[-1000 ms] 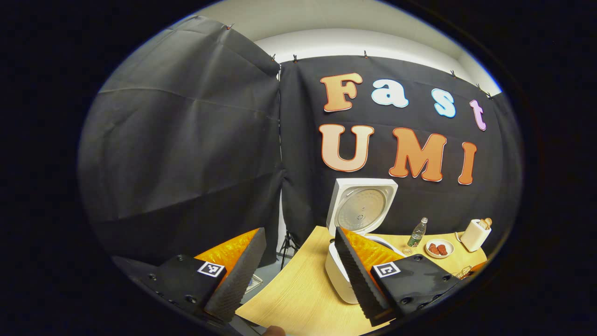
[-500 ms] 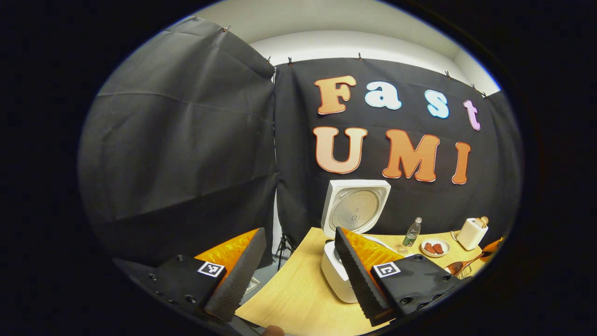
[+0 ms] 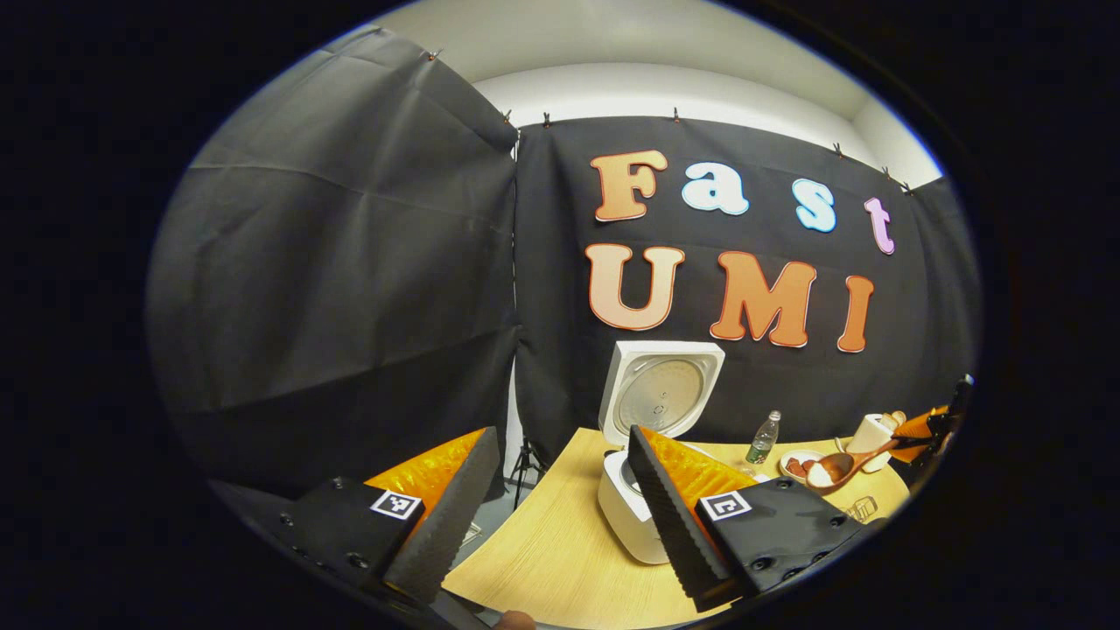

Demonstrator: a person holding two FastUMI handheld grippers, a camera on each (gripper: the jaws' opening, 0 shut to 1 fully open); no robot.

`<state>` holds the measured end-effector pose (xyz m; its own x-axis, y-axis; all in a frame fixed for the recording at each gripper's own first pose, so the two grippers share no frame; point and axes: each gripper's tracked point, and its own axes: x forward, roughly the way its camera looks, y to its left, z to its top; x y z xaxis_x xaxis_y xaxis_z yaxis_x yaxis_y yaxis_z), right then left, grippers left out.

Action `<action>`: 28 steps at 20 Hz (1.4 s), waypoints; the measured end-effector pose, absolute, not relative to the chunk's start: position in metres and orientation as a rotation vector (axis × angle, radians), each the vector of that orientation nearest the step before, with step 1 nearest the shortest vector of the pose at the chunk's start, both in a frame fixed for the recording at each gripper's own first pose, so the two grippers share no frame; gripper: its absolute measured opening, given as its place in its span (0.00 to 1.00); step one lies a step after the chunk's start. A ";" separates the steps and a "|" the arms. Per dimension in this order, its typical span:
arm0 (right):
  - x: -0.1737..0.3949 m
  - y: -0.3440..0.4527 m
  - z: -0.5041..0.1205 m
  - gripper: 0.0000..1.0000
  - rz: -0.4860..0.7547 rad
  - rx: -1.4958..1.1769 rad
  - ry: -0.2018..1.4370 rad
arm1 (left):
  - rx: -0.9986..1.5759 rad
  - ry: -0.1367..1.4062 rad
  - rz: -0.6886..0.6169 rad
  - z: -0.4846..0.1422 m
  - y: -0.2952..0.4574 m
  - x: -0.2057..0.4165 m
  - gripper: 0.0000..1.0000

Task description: Close the left gripper, press the button to open the rice cooker; take a wooden spoon from the chopstick holder with the right hand, scoop a spoonful of rice and pour it into the rice cooker, then put the wooden spoon back into the chopstick holder.

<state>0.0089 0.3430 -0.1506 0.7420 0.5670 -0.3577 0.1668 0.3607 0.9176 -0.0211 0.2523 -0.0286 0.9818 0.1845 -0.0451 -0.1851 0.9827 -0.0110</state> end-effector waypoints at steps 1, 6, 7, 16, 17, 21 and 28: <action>0.012 0.354 -0.143 0.08 0.307 1.197 0.727 | -0.016 0.043 0.179 -0.028 0.250 -0.023 1.00; 0.031 0.412 -0.122 0.08 0.375 1.174 0.717 | -0.027 0.050 0.147 -0.033 0.246 -0.029 1.00; 0.033 0.423 -0.120 0.08 0.381 1.167 0.718 | -0.032 0.054 0.140 -0.034 0.245 -0.027 1.00; 0.064 0.508 -0.130 0.08 0.433 0.981 0.685 | -0.050 0.089 0.067 -0.046 0.239 0.004 1.00; 0.068 0.515 -0.131 0.08 0.439 0.949 0.679 | -0.048 0.093 0.064 -0.047 0.240 0.007 1.00; 0.075 0.544 -0.127 0.08 0.491 0.813 0.640 | -0.051 0.109 0.063 -0.053 0.245 0.013 1.00; 0.078 0.570 -0.110 0.08 0.552 0.677 0.557 | -0.064 0.098 0.100 -0.048 0.261 0.013 1.00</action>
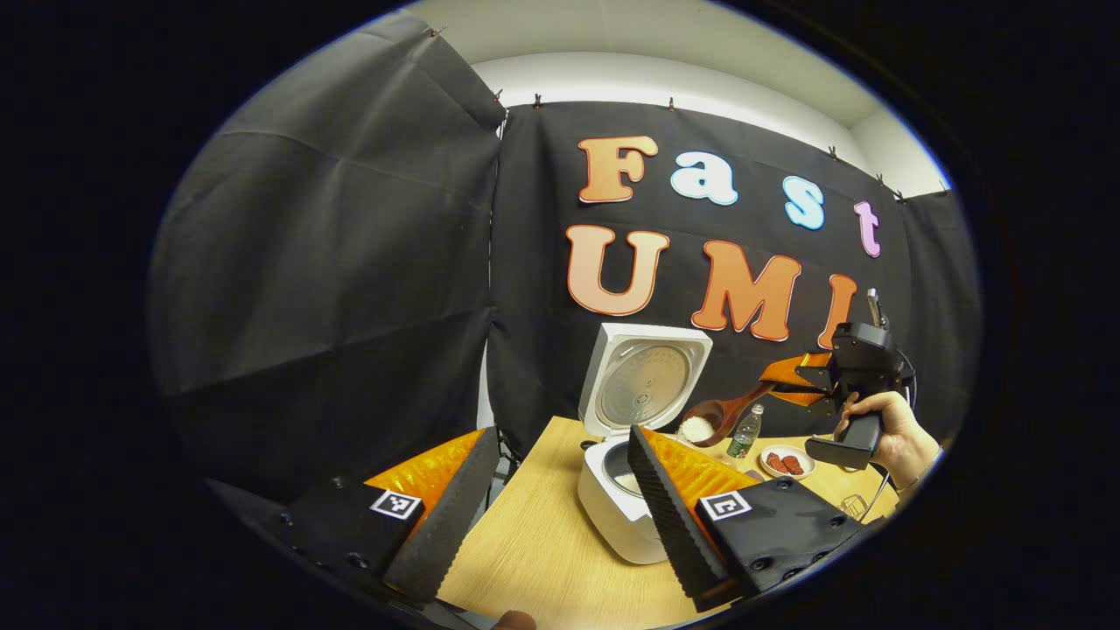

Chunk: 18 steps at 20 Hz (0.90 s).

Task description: Close the left gripper, press the button to open the rice cooker; take a wooden spoon from the chopstick holder with the right hand, scoop a spoonful of rice and pour it into the rice cooker, then put the wooden spoon back into the chopstick holder.

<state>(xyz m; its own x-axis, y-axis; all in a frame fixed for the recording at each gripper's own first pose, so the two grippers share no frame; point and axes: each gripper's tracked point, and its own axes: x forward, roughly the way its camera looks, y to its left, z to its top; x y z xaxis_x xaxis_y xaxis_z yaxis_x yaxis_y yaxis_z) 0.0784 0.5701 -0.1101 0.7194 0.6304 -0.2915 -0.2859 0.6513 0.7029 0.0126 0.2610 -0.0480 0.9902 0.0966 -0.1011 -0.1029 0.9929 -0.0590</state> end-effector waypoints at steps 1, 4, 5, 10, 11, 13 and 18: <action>0.079 0.571 -0.109 0.08 0.557 0.654 0.544 | -0.062 0.099 0.102 -0.049 0.261 0.013 1.00; 0.078 0.570 -0.106 0.08 0.568 0.584 0.508 | -0.063 0.099 0.110 -0.050 0.262 0.009 1.00; 0.077 0.569 -0.103 0.08 0.572 0.560 0.494 | -0.065 0.099 0.110 -0.049 0.261 0.008 1.00; 0.073 0.570 -0.091 0.08 0.608 0.485 0.439 | -0.068 0.084 0.106 -0.044 0.257 0.004 1.00; 0.073 0.571 -0.087 0.08 0.615 0.472 0.424 | -0.066 0.083 0.104 -0.042 0.255 0.002 1.00; 0.069 0.571 -0.079 0.09 0.626 0.442 0.395 | -0.060 0.082 0.100 -0.044 0.255 0.000 1.00; 0.061 0.575 -0.072 0.09 0.648 0.385 0.354 | -0.061 0.076 0.096 -0.043 0.254 -0.004 1.00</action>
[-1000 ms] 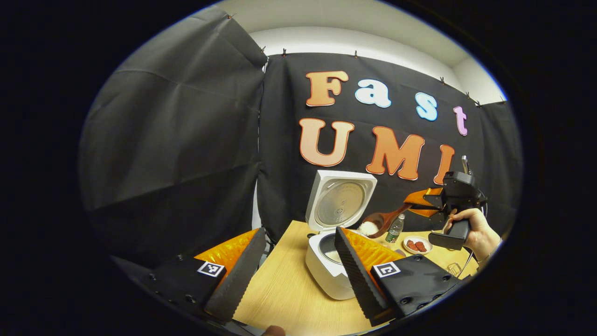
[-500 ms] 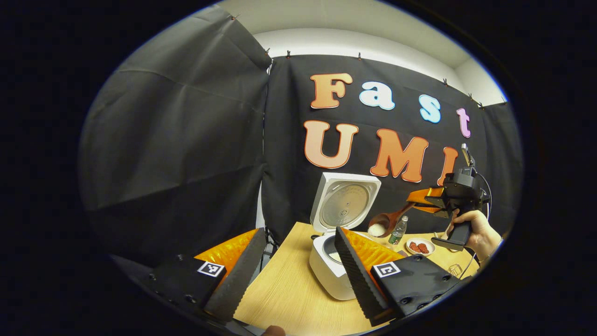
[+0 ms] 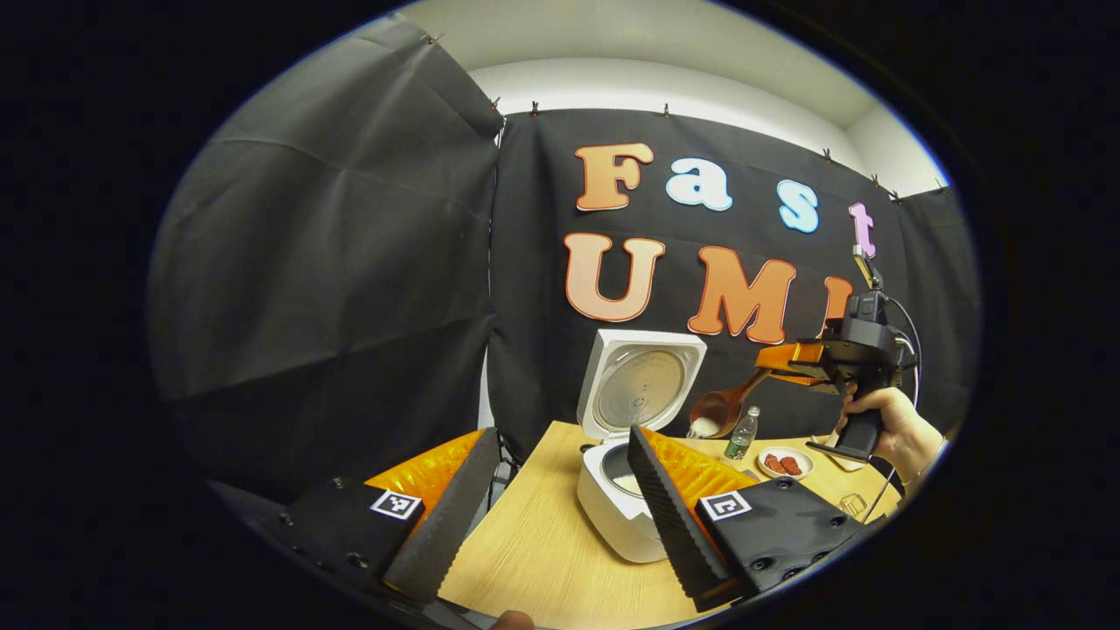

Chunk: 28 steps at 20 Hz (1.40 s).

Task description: Close the left gripper, press the button to open the rice cooker; take a wooden spoon from the chopstick holder with the right hand, scoop a spoonful of rice and pour it into the rice cooker, then put the wooden spoon back into the chopstick holder.

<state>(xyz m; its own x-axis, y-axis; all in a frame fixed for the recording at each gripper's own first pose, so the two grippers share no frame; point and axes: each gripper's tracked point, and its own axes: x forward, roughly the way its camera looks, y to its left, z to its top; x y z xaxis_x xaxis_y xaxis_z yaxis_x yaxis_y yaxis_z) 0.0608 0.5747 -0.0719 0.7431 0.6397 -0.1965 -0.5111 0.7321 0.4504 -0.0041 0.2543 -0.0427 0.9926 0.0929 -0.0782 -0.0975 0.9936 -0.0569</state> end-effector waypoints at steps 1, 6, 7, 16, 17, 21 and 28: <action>0.060 0.575 -0.070 0.08 0.650 0.375 0.342 | -0.065 0.078 0.094 -0.043 0.254 -0.005 0.99; 0.053 0.582 -0.067 0.08 0.678 0.281 0.295 | -0.064 0.074 0.096 -0.041 0.259 -0.007 1.00; 0.051 0.583 -0.067 0.08 0.684 0.259 0.287 | -0.062 0.074 0.096 -0.042 0.260 -0.008 1.00; 0.041 0.600 -0.073 0.08 0.747 0.034 0.210 | -0.067 0.065 0.122 -0.040 0.272 -0.009 1.00; 0.040 0.602 -0.074 0.08 0.753 -0.010 0.191 | -0.066 0.066 0.122 -0.040 0.272 -0.008 1.00; 0.034 0.609 -0.087 0.08 0.784 -0.060 0.187 | -0.070 0.070 0.122 -0.042 0.269 -0.003 1.00; 0.044 0.569 -0.085 0.09 0.755 0.213 0.327 | -0.030 0.023 0.151 -0.027 0.267 0.002 1.00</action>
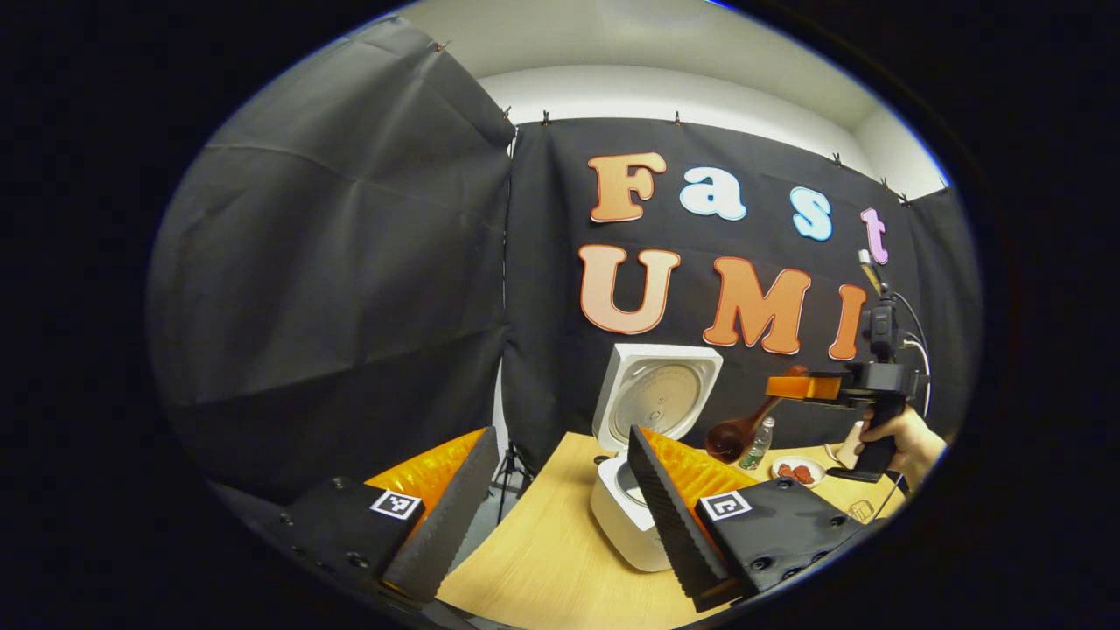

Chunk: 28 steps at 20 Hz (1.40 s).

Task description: Close the left gripper, press the button to open the rice cooker; take a wooden spoon from the chopstick holder with the right hand, scoop a spoonful of rice and pour it into the rice cooker, then put the wooden spoon back into the chopstick holder.

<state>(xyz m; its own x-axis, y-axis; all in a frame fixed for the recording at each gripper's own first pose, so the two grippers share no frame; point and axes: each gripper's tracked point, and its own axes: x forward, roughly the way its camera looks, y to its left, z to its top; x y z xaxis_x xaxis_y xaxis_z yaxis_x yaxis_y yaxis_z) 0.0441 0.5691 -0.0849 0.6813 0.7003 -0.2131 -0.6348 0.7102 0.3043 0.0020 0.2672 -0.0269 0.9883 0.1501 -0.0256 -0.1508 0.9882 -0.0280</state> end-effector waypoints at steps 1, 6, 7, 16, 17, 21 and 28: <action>0.047 0.555 -0.082 0.09 0.739 0.237 0.330 | -0.022 0.020 0.147 -0.025 0.263 0.003 0.99; 0.057 0.466 -0.082 0.08 0.639 0.275 0.340 | -0.027 0.024 0.126 -0.024 0.253 0.013 0.99; 0.058 0.446 -0.084 0.08 0.615 0.276 0.347 | -0.029 0.026 0.122 -0.023 0.251 0.015 0.99; 0.059 0.271 -0.121 0.08 0.364 0.283 0.404 | -0.010 0.014 0.104 -0.019 0.230 0.029 1.00; 0.058 0.254 -0.127 0.09 0.336 0.291 0.416 | -0.013 0.014 0.102 -0.018 0.228 0.031 1.00; 0.050 0.205 -0.156 0.08 0.255 0.304 0.460 | -0.009 0.024 0.090 -0.022 0.218 0.034 0.99; 0.044 0.164 -0.206 0.09 0.172 0.323 0.533 | -0.004 0.042 0.089 -0.023 0.207 0.034 1.00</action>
